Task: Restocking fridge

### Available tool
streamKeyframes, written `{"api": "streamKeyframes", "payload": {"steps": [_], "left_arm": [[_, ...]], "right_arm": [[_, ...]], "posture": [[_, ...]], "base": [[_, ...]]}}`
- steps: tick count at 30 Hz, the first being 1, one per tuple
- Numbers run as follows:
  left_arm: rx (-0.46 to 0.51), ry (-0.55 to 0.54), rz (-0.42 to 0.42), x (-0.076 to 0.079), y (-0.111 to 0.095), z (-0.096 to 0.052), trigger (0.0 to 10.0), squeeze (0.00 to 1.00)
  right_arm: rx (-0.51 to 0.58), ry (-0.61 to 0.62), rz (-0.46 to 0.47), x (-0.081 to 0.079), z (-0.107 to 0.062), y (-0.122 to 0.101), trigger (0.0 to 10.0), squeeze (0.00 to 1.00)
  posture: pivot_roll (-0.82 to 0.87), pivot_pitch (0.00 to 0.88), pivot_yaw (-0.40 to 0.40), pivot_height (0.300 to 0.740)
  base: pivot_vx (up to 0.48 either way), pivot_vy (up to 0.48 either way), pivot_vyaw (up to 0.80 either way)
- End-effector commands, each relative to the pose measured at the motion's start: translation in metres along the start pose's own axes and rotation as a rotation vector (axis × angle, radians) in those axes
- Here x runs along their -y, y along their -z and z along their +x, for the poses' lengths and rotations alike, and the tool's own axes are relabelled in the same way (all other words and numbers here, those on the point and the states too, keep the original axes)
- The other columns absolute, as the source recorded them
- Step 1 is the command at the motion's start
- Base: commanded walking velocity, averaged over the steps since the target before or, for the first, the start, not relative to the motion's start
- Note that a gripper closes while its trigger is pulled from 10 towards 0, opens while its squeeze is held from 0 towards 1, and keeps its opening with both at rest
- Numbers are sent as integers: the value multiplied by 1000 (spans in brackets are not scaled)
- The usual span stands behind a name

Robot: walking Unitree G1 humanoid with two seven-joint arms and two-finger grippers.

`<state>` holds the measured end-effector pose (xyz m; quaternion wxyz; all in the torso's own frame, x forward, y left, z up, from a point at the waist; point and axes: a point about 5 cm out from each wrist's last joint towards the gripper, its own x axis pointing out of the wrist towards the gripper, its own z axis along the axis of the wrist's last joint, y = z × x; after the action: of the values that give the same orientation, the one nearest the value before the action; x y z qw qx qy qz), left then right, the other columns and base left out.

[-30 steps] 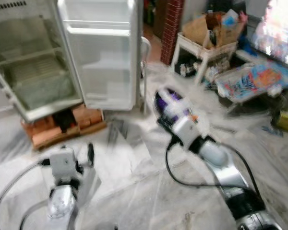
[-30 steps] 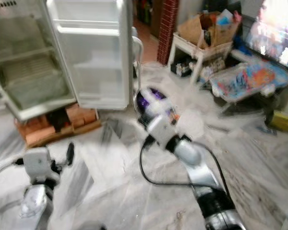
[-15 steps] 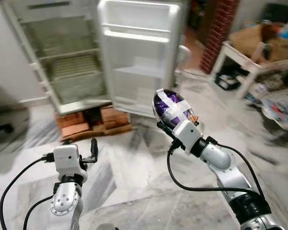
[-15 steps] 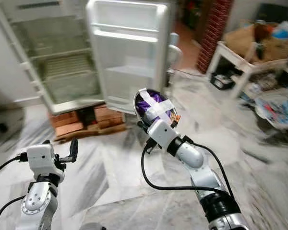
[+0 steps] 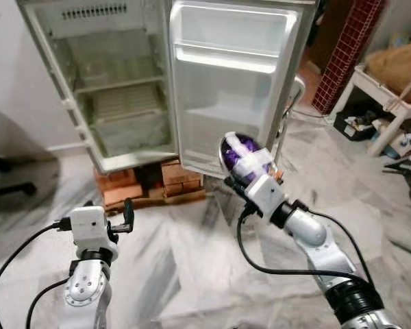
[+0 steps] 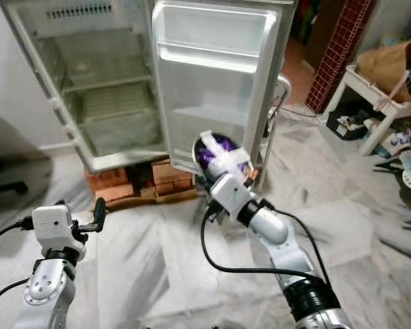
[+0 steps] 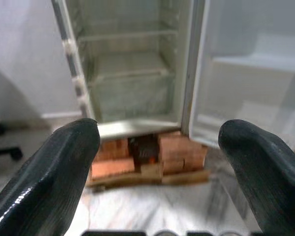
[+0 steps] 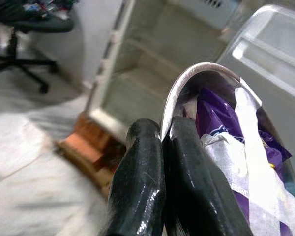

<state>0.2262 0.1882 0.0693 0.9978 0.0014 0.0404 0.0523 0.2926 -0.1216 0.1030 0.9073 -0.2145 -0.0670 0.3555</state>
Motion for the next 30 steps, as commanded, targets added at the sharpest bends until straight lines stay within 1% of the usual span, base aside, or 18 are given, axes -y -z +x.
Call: {"api": "streamKeyframes", "payload": {"steps": [1, 5, 10, 21, 30], "left_arm": [[-10, -23, 11, -8, 1, -1, 10000, 0], [-11, -17, 8, -5, 0, -1, 10000, 0], [-11, -15, 11, -6, 0, 0, 10000, 0], [-14, -8, 19, -6, 0, 2, 10000, 0], [-20, -8, 24, -6, 1, 0, 10000, 0]], "right_arm": [[57, -5, -21, -1, 8, -13, 10000, 0], [54, 1, -24, 1, 8, -12, 10000, 0], [54, 9, -24, 2, 10, -13, 10000, 0], [52, 23, -22, 1, 10, -12, 10000, 0], [46, 19, -23, -1, 10, -11, 10000, 0]], "posture": [[19, 65, -14, 740], [18, 65, -15, 740], [18, 60, -12, 740], [12, 58, 1, 740], [18, 67, -5, 740]], "base": [[315, 360, 0], [309, 368, 0], [304, 373, 0], [304, 372, 0], [305, 371, 0]]}}
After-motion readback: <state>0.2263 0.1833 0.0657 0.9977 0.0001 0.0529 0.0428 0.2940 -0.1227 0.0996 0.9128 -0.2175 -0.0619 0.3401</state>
